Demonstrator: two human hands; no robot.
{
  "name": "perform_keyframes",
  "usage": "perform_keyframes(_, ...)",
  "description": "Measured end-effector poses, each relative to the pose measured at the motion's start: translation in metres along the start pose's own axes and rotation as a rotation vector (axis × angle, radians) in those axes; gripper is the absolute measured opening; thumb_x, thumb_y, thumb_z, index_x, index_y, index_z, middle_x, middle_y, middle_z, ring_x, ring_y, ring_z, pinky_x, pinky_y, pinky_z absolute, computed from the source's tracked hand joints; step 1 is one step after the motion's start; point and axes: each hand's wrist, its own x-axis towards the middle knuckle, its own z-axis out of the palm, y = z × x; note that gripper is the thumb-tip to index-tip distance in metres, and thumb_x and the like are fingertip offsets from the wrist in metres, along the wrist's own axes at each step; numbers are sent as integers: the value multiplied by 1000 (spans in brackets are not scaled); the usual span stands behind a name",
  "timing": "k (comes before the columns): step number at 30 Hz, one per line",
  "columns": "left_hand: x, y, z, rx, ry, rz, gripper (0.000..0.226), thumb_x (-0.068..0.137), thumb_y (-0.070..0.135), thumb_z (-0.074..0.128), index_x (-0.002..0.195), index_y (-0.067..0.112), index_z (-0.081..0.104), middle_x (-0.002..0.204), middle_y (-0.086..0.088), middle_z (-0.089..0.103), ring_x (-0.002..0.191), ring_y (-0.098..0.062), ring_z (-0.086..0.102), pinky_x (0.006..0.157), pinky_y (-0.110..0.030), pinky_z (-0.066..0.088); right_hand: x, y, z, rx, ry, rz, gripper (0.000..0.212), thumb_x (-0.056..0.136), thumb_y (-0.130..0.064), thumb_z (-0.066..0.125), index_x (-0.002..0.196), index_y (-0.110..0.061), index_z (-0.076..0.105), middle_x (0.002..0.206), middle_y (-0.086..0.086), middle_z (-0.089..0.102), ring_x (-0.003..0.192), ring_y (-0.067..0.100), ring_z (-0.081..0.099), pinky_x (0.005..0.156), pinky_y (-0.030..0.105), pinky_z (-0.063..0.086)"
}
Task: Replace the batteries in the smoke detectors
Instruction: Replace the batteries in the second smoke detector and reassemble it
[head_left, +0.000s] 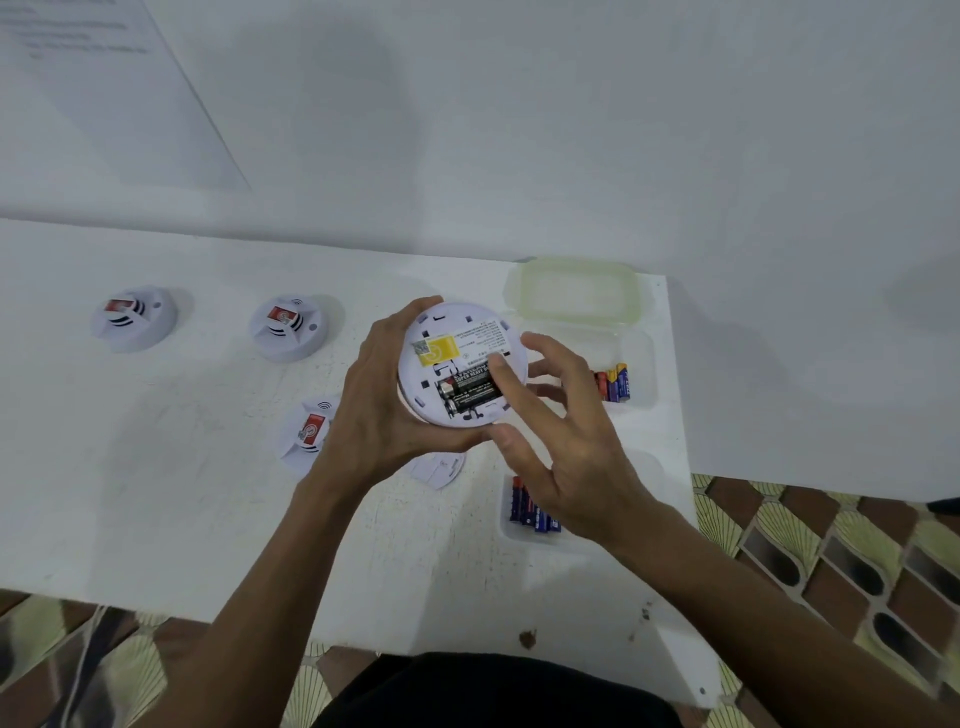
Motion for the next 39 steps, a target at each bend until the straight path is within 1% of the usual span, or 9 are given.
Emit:
perform_keyframes(6,-5,-11,-8,-116,-73,-77,104,57,86,58,132,17,32,133,-8,46,121,-29,48,102,-56,39,7,-13,4,15,-74,-22,52,102,-44,39,139,-9,53,148,23,34,128,30,40,100,39,46)
perform_keyframes(10,-12,-17,-16,-148,-81,-160,88,56,82,62,131,47,31,133,6,45,125,-22,43,107,-50,35,15,-26,8,8,-169,-5,48,100,-52,35,137,-29,55,152,17,29,124,26,35,107,19,28)
perform_keyframes(15,-23,-33,-40,-235,-171,-142,68,67,83,49,129,63,29,127,51,33,120,23,30,107,-14,23,26,-46,26,-13,-272,-6,44,99,-55,36,134,-38,56,156,11,25,129,29,31,105,24,35)
perform_keyframes(18,-23,-30,-62,-92,-63,36,66,77,73,49,132,39,37,135,25,43,119,20,31,102,-1,20,31,-56,39,66,-306,-23,45,100,-51,35,140,-36,49,158,8,21,131,24,33,105,23,35)
perform_keyframes(21,-24,-42,-84,47,-11,152,76,69,62,68,125,15,47,119,3,55,110,2,44,99,-10,31,29,-62,55,279,-169,112,44,102,-35,38,144,-23,46,151,2,31,122,8,46,97,17,41)
perform_keyframes(24,-34,-68,-105,120,-26,112,81,61,54,77,125,13,49,121,1,57,112,-5,48,102,-19,35,24,-55,78,176,-39,385,34,99,-21,51,133,-19,54,125,-2,50,96,4,57,80,20,50)
perform_keyframes(27,-44,-90,-119,130,-81,26,87,57,55,83,126,14,52,121,-2,59,113,-18,55,94,-43,46,19,-40,100,-200,-389,550,47,96,-28,57,140,-16,46,119,6,55,105,23,52,88,34,47)
perform_keyframes(30,-50,-107,-127,144,-123,-15,94,57,63,79,131,13,48,127,-1,56,119,-20,52,98,-46,43,21,-40,119,-450,-649,576,57,93,-41,58,139,-11,41,122,11,52,111,27,45,84,33,44)
perform_keyframes(39,-57,-122,-147,90,-129,18,90,56,59,82,128,14,50,123,5,58,115,-11,54,97,-39,45,27,-40,135,-525,-647,666,54,81,-43,73,117,-10,50,112,9,51,102,29,49,79,34,42)
